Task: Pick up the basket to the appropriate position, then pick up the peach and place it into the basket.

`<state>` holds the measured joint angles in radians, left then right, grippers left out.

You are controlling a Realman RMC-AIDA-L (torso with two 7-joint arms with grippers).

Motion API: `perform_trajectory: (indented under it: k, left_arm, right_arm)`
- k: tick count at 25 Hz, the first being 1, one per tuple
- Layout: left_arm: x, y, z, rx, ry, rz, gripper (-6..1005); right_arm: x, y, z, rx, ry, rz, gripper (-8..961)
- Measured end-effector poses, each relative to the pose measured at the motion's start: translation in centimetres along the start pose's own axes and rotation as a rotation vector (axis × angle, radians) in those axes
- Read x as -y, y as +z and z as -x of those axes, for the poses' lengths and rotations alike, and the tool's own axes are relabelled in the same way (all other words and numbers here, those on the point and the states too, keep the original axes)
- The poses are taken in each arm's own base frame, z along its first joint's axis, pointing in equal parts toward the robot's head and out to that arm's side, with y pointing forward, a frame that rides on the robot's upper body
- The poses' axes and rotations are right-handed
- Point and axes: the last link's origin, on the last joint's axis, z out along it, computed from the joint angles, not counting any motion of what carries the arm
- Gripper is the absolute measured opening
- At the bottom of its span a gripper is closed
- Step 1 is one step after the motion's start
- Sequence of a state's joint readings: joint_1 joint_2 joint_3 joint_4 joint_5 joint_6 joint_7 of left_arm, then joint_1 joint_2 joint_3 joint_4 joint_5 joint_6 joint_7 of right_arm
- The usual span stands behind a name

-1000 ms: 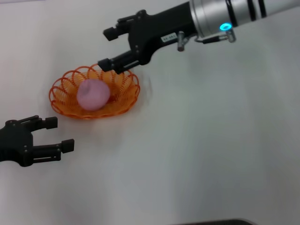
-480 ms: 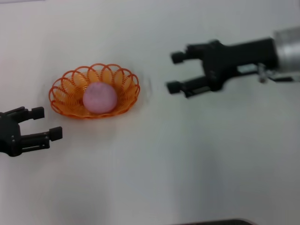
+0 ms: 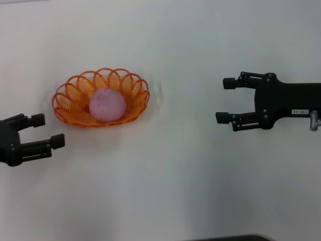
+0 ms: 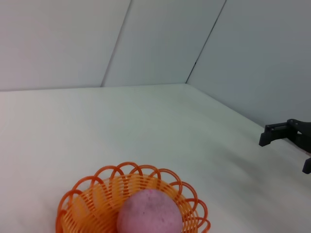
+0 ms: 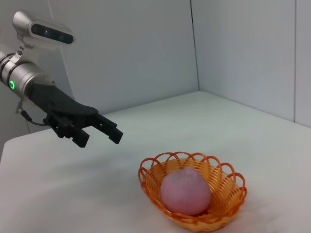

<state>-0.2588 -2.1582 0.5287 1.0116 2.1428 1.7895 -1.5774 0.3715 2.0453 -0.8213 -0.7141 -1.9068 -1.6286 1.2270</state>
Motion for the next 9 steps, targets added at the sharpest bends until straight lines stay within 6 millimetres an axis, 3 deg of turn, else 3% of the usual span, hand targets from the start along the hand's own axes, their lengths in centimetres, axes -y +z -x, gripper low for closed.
perform_trajectory:
  k: [9]
  left_arm:
    - [-0.01,-0.16,0.21,0.007,-0.005,-0.003,907]
  right_arm:
    - [-0.1,0.37,-0.02,0.009,0.01,0.005,928]
